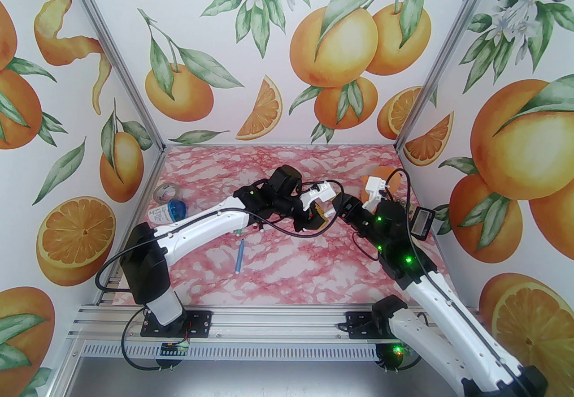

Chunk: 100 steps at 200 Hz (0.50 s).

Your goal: Open the pen caps

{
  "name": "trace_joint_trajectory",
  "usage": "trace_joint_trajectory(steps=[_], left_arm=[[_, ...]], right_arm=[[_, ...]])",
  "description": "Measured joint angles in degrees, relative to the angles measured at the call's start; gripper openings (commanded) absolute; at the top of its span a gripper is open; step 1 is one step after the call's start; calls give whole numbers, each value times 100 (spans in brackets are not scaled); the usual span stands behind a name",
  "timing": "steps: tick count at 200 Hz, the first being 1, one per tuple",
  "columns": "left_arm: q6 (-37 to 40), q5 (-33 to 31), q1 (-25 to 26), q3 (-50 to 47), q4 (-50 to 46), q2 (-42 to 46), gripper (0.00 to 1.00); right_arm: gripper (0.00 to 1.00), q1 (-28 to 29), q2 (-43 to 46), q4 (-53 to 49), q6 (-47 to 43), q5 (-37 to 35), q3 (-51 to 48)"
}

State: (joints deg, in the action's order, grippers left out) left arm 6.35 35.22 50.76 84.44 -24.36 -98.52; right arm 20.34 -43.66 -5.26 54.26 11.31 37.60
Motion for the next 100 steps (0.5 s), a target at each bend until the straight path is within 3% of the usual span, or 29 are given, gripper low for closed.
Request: trace_joint_trajectory(steps=[32,100], left_arm=[[-26,382,-125,2,-11,0,0],[-46,321,-131,13,107,0,0]], right_arm=[[7,-190,-37,400,-229,568,-94],[7,-579,-142,831,-310,1281,-175]])
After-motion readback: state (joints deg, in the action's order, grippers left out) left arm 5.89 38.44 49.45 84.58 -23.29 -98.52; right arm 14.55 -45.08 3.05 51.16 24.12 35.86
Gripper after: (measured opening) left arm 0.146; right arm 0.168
